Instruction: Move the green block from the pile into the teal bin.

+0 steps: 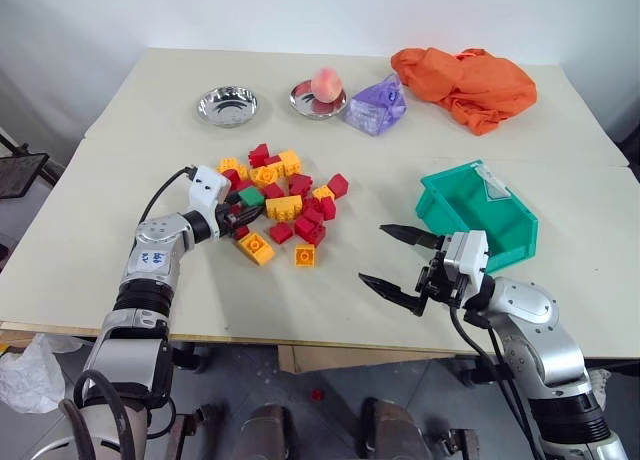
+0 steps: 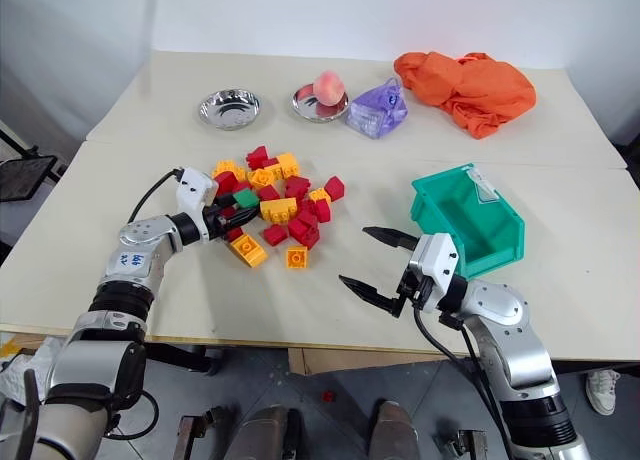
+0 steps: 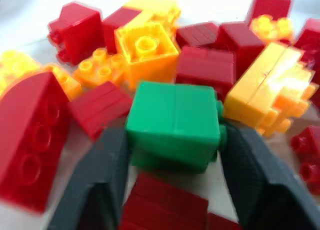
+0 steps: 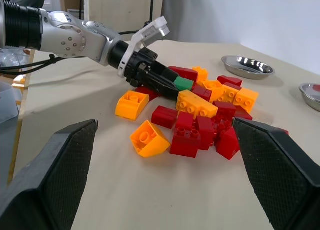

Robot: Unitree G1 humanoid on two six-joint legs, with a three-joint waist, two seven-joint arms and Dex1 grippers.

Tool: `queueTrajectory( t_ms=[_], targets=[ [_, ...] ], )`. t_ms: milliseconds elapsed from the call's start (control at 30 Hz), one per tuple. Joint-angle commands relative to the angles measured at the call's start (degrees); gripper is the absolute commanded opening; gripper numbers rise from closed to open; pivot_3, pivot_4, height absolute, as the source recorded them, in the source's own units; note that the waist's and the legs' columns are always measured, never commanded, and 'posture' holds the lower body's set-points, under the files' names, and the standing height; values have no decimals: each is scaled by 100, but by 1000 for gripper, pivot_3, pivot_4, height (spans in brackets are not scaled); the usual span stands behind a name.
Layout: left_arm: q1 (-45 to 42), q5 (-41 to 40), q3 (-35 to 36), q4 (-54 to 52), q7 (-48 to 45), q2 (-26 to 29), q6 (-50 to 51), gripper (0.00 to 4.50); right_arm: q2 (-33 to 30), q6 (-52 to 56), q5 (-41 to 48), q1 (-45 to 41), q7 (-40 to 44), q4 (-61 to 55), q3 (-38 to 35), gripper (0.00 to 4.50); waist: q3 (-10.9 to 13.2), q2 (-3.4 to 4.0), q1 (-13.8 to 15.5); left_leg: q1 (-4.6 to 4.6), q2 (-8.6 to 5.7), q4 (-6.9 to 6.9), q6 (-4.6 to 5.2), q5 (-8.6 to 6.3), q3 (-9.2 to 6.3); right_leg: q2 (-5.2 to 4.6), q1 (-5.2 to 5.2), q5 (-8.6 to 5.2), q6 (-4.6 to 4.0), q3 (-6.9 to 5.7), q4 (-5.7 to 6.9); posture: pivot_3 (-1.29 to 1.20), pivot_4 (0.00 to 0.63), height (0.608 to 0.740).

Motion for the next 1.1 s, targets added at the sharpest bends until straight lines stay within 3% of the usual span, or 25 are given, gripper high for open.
queueTrajectory(
  t_ms=[33,167,333,433,600,700,733,933,1100],
  targets=[
    [-86,-448,387,-445,-545,190,-499,2154,-83,-122,8,117,-76,-319,-222,4500,0,0,-1,-1,0,-1,0,0,0,0,-1,0,0,0,-1,0,150,740],
    [-132,-783,78,-1388,-1852,329,-460,2154,-239,-83,18,326,-123,-479,-436,4500,0,0,15,-1,0,-2,0,0,1,0,-2,0,0,0,-1,0,150,740],
    [-384,-656,-901,-2045,-2693,-261,-89,2154,-512,-35,61,750,-243,-657,-966,4500,0,0,164,-2,-1,9,1,0,1,-1,4,0,1,1,-1,0,150,740],
    [-688,-283,-1344,-1477,-2467,-976,-151,2154,-631,-12,78,1083,-380,-767,-1379,4500,0,-2,226,-4,-4,19,6,-3,1,-1,10,3,6,1,-7,0,150,740],
    [-1141,444,-1822,349,-1698,-2368,-1035,2154,-652,233,196,1940,-674,-1373,-1988,4500,1,-3,220,-7,-4,9,8,-5,3,0,6,4,8,0,-16,0,150,740],
    [-1419,652,-1797,1070,-1373,-2751,-1285,2154,-601,336,219,2220,-857,-1675,-2121,4500,3,-6,158,-11,-4,8,9,-5,5,0,0,4,8,1,-19,0,150,740],
    [-1485,720,-1800,1237,-1310,-2819,-1362,2890,-572,372,224,2285,-929,-1766,-2137,4500,3,-6,139,-11,-4,8,9,-5,5,-1,0,4,8,2,-19,0,150,740],
    [-1442,565,-1588,1141,-1789,-2688,-1687,4479,-471,528,236,2559,-1186,-2116,-2117,4500,2,-4,152,-11,-3,11,10,-6,5,-2,-1,4,7,4,-15,0,150,740],
    [-1034,222,-1262,594,-2498,-2080,-1712,4479,-609,908,325,2451,-1207,-2122,-2004,4500,0,-1,135,-8,-1,10,11,-6,4,-1,-2,5,7,4,-13,0,150,740]
  ],
)
